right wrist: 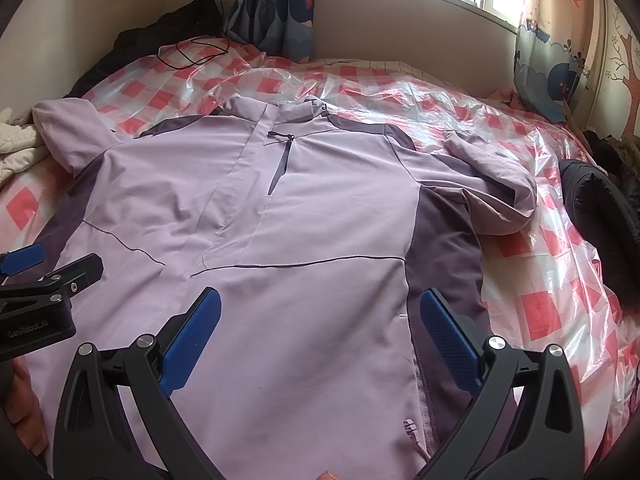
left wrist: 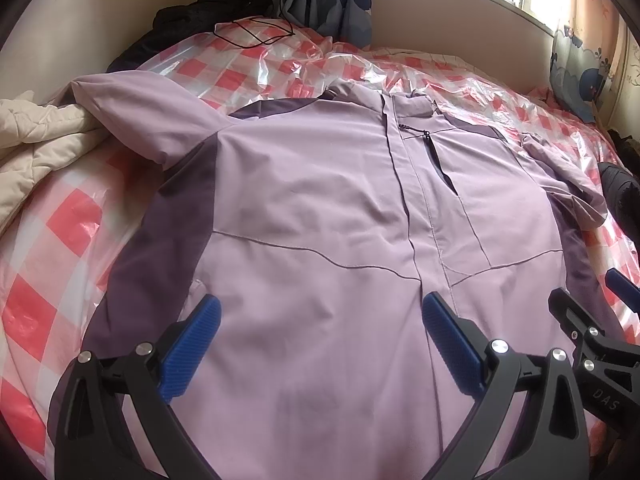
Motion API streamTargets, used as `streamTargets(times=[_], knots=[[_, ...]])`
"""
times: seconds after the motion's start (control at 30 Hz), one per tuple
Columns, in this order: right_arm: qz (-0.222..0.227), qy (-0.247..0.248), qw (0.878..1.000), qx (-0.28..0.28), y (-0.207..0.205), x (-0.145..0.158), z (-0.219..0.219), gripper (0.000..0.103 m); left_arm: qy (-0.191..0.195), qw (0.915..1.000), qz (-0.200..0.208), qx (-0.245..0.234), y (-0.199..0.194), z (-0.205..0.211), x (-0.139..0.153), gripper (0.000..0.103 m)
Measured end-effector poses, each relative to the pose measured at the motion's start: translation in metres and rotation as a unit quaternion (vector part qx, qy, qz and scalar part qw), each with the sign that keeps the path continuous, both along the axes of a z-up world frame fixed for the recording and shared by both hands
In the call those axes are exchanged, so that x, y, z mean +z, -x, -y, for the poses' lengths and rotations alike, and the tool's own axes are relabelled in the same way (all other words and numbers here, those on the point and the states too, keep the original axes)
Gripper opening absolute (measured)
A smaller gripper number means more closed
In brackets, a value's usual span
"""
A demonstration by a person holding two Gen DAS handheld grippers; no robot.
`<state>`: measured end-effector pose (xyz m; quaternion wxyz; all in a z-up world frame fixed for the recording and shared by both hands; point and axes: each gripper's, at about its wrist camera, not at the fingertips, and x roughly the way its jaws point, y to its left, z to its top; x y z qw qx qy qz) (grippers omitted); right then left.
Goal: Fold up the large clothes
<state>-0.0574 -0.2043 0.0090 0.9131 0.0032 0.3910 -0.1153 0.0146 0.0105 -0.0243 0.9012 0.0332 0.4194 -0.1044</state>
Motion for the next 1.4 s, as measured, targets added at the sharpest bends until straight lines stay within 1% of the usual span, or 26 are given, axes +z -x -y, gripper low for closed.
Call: streamTargets(times=[0.4,1.4], knots=[[-0.001,0.001,1.0,-0.001,0.0004,-0.0006,-0.0006,0.096,-0.003,1.0,0.0,-0.001,0.0006,-0.002,-0.0043,0.096],[-0.002,0.0,1.0,0.0,0.0003,-0.0014,0.001,0.096,-0.005,1.0,0.0,0.001,0.0012,0.0013,-0.0042,0.096]])
